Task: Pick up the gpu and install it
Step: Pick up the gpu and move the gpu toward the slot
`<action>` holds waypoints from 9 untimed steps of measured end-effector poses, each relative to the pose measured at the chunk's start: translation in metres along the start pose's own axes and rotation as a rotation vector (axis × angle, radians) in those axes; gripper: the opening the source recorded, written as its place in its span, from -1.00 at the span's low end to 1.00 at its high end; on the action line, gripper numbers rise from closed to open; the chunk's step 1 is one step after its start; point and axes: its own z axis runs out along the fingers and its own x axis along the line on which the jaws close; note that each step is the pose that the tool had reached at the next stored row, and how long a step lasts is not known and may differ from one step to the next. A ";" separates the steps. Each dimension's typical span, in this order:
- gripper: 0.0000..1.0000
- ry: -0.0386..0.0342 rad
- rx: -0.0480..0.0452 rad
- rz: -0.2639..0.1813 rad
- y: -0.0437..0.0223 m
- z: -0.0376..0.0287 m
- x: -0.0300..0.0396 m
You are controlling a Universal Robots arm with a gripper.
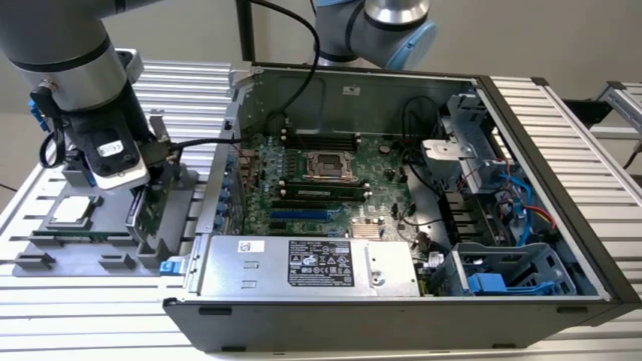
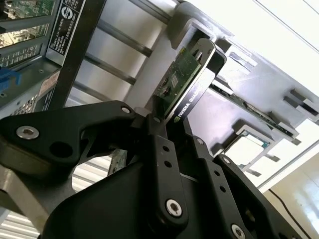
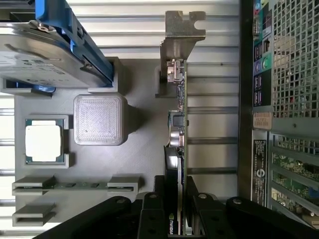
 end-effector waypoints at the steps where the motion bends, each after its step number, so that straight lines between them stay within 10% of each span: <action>1: -1.00 0.0000 0.0000 0.001 0.0001 -0.0009 0.0000; 9: -1.00 -0.0002 -0.0001 0.003 0.0006 -0.0117 -0.0001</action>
